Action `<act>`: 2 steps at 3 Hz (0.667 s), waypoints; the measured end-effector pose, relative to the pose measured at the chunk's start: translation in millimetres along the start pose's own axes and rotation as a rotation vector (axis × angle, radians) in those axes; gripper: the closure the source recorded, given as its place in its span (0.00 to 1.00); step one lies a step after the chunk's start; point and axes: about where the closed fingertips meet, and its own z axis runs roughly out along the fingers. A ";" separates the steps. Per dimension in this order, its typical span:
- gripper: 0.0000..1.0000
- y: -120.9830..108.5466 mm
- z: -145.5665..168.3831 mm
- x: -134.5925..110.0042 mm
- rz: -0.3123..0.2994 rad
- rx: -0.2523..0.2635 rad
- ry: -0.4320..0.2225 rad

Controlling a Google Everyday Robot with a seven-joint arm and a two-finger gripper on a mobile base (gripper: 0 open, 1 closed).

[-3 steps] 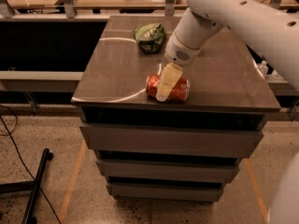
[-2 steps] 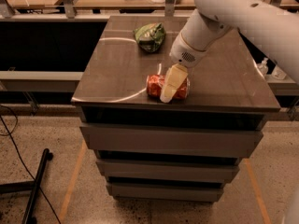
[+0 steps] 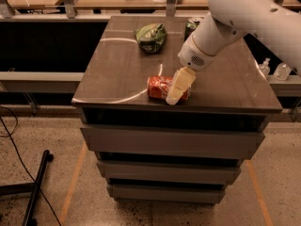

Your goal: Knock coke can over

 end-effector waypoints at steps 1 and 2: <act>0.00 -4.6 -0.6 2.2 0.015 0.013 -0.027; 0.00 -4.7 -0.1 2.3 0.015 0.014 -0.026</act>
Offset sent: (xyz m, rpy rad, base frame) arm 0.0039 -0.0047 -0.0009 0.0260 -0.0141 -0.0332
